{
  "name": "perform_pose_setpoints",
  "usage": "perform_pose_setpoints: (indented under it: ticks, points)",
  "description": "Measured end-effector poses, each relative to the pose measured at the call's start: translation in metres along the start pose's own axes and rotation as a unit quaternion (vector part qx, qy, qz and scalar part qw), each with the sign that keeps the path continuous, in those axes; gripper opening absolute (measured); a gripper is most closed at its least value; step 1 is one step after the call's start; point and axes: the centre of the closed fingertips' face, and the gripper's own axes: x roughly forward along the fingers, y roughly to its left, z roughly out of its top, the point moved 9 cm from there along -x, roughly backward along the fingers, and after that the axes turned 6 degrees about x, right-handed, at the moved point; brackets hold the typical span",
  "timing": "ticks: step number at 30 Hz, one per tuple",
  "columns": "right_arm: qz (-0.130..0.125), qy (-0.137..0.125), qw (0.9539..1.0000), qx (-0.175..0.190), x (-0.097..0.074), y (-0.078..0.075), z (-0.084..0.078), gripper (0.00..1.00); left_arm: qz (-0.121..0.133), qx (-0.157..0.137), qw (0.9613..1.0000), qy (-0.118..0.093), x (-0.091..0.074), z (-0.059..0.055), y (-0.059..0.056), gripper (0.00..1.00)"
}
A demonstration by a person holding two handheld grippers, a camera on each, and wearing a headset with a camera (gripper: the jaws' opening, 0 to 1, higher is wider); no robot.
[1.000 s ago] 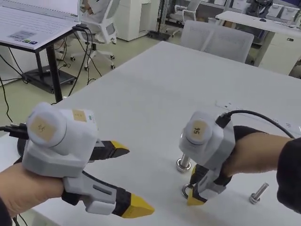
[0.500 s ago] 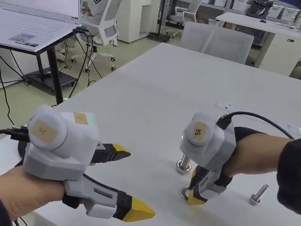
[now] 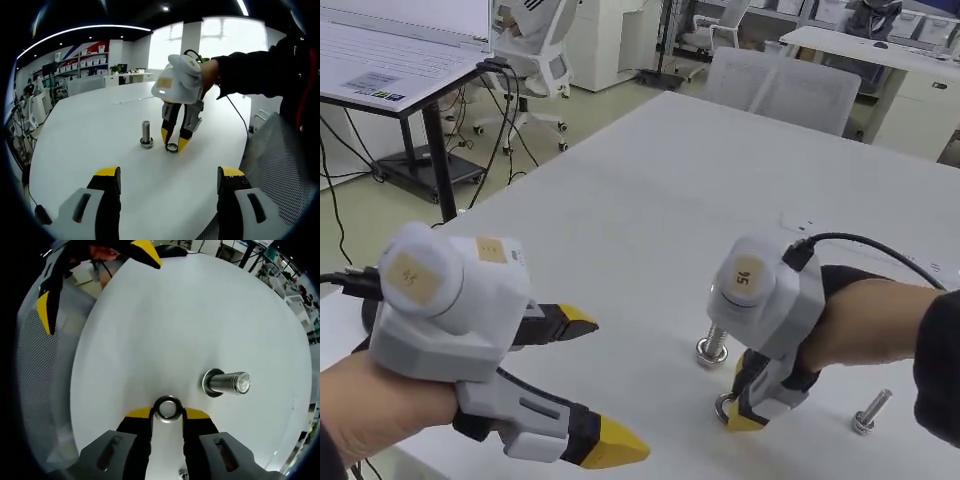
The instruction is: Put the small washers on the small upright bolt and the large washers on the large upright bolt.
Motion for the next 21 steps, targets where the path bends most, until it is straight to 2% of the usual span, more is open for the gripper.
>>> perform_pose_setpoints:
  ticks: [9, 21]
  points:
    - [-0.005, 0.001, 1.0, 0.008, -0.009, -0.004, -0.006, 0.24, -0.004, 0.001, 1.0, 0.001, 0.003, 0.0, 0.001, 0.79]
    - [-0.02, -0.004, 0.9997, 0.015, -0.033, -0.01, -0.013, 0.24, -0.008, 0.003, 1.0, 0.0, 0.006, 0.001, 0.004, 0.79]
